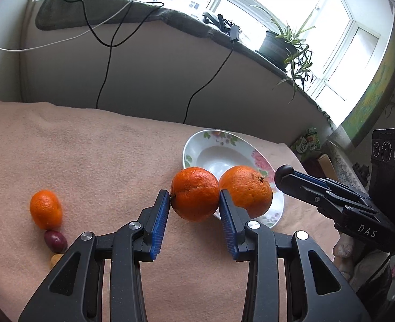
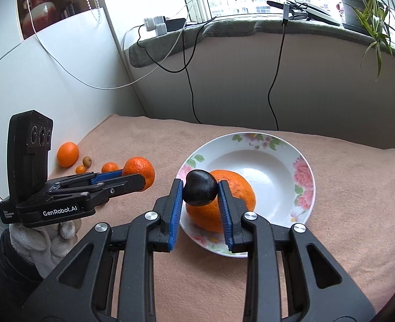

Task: Organize fruits
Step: 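Carry the plum and tangerine over the plate and open both grippers, then withdraw both grippers from the plate toward the remaining fruits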

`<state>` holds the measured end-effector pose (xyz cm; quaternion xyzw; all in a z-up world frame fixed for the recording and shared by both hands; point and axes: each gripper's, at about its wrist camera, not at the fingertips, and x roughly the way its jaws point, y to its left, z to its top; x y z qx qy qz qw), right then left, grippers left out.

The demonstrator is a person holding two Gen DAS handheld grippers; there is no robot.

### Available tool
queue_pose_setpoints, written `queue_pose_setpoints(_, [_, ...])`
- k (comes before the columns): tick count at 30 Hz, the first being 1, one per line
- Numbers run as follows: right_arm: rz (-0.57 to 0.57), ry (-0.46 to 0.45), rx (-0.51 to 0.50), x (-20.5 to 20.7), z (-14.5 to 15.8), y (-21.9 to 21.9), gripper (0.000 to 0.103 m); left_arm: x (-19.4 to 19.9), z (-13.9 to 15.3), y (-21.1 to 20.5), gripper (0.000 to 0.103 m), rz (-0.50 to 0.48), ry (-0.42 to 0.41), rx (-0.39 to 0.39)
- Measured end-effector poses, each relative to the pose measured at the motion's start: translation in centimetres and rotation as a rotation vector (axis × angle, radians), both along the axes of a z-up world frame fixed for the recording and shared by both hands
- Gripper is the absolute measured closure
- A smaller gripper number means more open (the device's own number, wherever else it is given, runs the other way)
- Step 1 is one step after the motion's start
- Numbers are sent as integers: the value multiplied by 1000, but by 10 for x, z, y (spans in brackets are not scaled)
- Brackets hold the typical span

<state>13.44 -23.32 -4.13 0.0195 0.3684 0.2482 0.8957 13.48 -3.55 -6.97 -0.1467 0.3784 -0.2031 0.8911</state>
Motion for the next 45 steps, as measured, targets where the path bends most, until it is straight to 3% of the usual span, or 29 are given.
queue_pose_setpoints(11, [-95,46,-30,16,-20,-43,75,19,-8,-30,67,-36,11,61])
queue_pose_setpoints(29, [-120,67,-37,20,-31,-51,75,29,-8,-40,66,-34,14,86])
queue_pose_setpoints(33, [-120,70,-36,21,-30,-51,75,28,-5,-39,56,-30,3,85])
queue_pose_setpoints(34, [-119,69,-41,20,-30,-50,73,28,-4,-39,51,-28,-1,83])
queue_pose_setpoints(36, [-116,63,-47,20,-29,-49,54,27,-1,-38,51,-28,-10,82])
queue_pose_setpoints(37, [-120,53,-49,18,-28,-49,37,26,0,-38,48,-28,-14,84])
queue_pose_setpoints(38, [-126,38,-49,17,-26,-49,30,26,2,-38,41,-27,-18,86])
queue_pose_setpoints(45, [-117,-6,-65,12,-16,-44,16,21,9,-37,29,-22,-45,96])
